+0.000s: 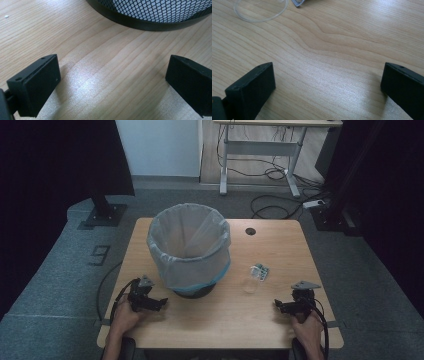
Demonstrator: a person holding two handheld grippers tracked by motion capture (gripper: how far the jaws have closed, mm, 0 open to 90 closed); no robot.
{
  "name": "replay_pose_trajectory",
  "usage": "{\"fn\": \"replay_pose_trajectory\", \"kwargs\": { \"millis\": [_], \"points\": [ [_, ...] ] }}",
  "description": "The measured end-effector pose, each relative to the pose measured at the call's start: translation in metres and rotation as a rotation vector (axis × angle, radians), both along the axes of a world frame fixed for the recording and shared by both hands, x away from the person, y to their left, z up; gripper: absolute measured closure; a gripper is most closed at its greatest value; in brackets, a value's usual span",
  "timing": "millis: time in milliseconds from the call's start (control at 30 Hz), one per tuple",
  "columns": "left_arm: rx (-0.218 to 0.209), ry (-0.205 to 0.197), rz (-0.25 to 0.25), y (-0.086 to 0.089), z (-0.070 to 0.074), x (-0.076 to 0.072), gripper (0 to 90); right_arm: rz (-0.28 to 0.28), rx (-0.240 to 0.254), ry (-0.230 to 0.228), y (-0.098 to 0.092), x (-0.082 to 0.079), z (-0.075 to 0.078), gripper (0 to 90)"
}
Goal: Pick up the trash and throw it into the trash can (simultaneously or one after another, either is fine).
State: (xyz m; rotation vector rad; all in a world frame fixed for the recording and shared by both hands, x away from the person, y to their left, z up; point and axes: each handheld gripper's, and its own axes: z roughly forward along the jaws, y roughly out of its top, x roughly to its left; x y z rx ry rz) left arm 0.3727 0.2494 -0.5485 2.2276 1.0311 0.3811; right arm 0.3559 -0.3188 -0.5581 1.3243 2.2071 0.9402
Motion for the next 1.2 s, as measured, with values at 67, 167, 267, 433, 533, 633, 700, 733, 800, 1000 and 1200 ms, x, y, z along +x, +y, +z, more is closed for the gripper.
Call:
{"fn": "replay_pose_trajectory", "kwargs": {
  "millis": [67,167,267,433,533,633,700,733,800,1000,1200],
  "points": [
    [0.0,0.0,0.0,0.0,0.0,0.0,0.0,0.0,0.0,0.0,0.0,0.0,0.0,0.0],
    [0.0,0.0,0.0,0.0,0.0,0.0,0.0,-0.003,-0.002,-0.001,0.0,0.0,0.0,0.0],
    [0.001,0.0,-0.006,0.001,0.0,0.0,0.0,-0.008,-0.002,0.0,0.001,0.002,0.0,0.0],
    [0.001,0.0,-0.011,0.001,0.0,0.0,0.0,-0.004,0.0,0.0,0.002,0.003,0.0,0.0],
    [0.001,0.0,-0.011,0.001,0.0,0.0,0.0,0.001,-0.002,0.0,0.003,0.005,0.0,0.0],
    [0.0,-0.002,-0.012,0.001,0.0,0.0,0.0,0.007,-0.002,0.0,0.005,0.007,0.0,0.0],
    [0.001,-0.002,-0.012,0.001,0.0,0.0,0.0,0.009,-0.001,0.001,0.006,0.008,0.0,0.0],
    [0.001,-0.002,-0.012,0.001,0.0,0.0,0.0,0.009,-0.001,0.001,0.006,0.008,0.0,0.0],
    [0.0,-0.002,-0.012,0.001,0.0,0.0,0.0,0.007,-0.001,0.0,0.007,0.009,0.0,0.0],
    [0.001,0.0,-0.013,0.001,0.0,0.0,0.0,0.021,-0.006,0.017,0.012,0.011,0.002,0.0],
    [0.0,-0.002,-0.012,0.001,0.0,0.0,0.0,0.058,-0.005,0.038,0.018,0.015,0.004,0.0]
  ]
}}
